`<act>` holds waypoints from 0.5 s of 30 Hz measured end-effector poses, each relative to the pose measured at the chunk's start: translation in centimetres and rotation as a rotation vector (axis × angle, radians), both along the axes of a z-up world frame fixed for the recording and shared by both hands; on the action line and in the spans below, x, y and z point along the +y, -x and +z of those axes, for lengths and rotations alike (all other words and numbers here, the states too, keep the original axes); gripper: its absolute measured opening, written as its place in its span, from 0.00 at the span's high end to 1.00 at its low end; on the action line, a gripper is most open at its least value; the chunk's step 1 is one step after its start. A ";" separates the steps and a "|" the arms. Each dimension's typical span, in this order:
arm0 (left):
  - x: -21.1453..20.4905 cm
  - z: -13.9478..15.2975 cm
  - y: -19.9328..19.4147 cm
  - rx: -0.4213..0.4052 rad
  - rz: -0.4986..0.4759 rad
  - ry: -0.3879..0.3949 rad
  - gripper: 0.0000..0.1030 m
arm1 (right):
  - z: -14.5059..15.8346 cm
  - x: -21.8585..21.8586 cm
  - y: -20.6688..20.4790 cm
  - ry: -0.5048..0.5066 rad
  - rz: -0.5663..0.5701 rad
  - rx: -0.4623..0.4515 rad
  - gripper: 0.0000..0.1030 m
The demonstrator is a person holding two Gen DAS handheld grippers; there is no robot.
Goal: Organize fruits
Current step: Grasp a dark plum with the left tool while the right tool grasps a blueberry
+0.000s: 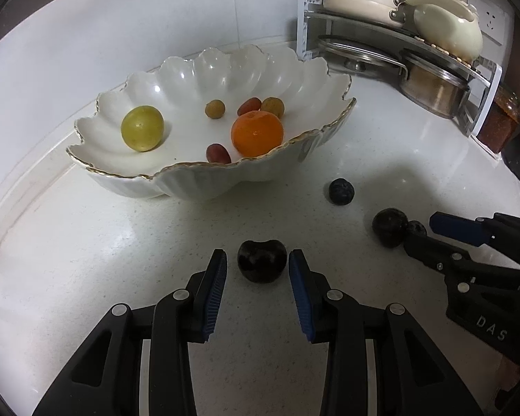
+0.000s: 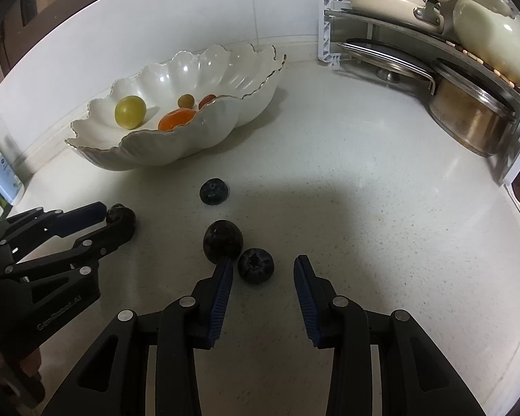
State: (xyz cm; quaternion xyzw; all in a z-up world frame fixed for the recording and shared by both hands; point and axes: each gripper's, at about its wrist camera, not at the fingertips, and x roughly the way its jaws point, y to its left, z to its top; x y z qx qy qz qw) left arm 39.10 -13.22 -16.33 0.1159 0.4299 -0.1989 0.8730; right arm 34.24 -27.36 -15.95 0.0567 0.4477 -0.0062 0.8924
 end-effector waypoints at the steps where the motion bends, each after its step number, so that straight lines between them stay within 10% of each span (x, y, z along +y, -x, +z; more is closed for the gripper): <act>1: -0.1 -0.1 -0.1 0.003 0.002 0.001 0.64 | 0.0 0.1 0.0 -0.001 0.002 -0.002 0.64; 15: -0.2 -0.3 -0.1 0.016 0.002 0.000 0.71 | -0.2 -0.1 0.1 -0.028 0.016 -0.004 0.77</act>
